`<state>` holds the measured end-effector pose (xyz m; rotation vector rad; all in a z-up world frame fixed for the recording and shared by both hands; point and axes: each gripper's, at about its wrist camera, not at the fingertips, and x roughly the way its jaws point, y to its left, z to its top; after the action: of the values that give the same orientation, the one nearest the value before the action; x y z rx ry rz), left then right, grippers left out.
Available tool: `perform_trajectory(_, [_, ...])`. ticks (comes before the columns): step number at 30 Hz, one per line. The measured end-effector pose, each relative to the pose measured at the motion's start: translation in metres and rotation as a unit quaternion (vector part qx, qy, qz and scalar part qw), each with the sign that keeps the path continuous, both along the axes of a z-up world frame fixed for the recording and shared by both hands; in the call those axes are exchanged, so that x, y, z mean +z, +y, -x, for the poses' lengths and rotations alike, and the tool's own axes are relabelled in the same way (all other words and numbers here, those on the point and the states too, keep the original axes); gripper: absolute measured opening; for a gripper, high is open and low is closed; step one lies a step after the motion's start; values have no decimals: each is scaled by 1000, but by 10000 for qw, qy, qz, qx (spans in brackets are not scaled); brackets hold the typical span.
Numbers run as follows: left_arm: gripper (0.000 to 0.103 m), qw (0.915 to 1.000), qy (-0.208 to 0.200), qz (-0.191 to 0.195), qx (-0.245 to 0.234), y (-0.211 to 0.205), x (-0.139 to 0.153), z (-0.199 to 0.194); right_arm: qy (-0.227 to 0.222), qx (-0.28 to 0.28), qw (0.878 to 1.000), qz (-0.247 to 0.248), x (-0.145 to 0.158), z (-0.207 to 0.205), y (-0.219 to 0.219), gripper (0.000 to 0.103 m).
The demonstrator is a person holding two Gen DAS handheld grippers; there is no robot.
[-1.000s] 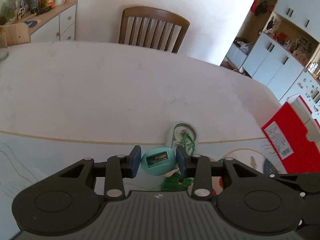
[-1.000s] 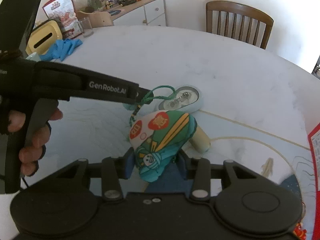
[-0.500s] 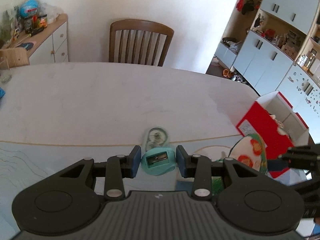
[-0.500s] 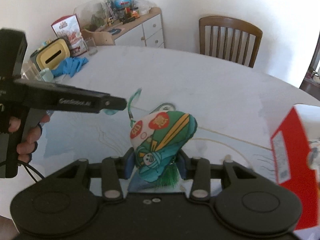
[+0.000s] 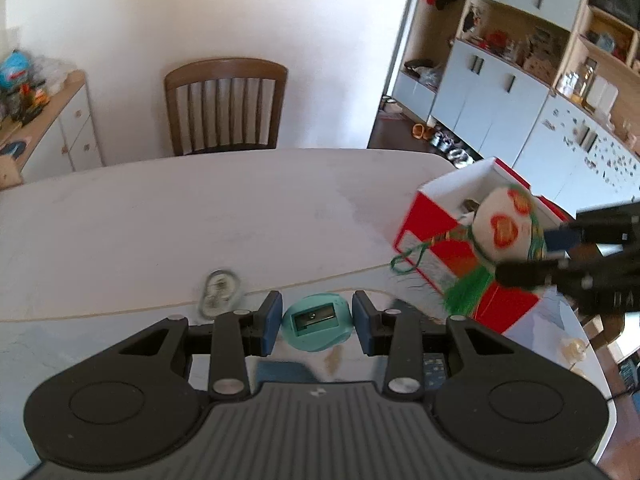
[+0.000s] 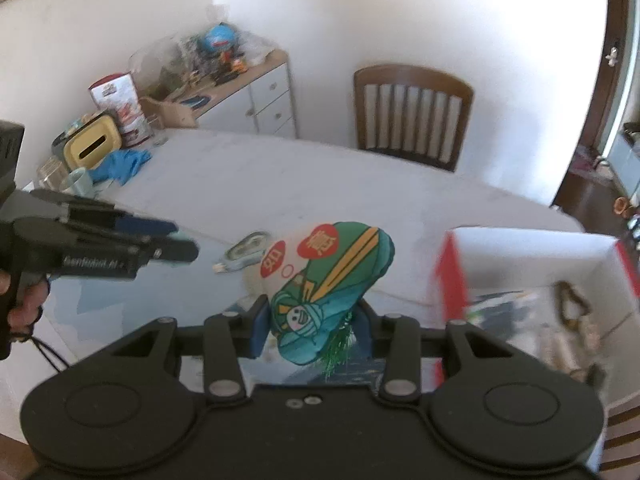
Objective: Organize objects
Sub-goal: 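Carry the sharpener and the green pouch over the red shoebox with both grippers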
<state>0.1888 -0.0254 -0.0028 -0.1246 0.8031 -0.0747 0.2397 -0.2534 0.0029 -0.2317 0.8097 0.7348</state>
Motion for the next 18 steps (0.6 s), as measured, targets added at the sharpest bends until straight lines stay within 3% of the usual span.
perform_trajectory(10, [37,9990,-90,-133,-419,-86,21,-29,-161,-515,9985,-43,18,-30,-79,41])
perform_trajectory(18, [37,9980,-58,-277,-558,-153,19,-68,-287,-921,9953,33,16,-61,-144,41])
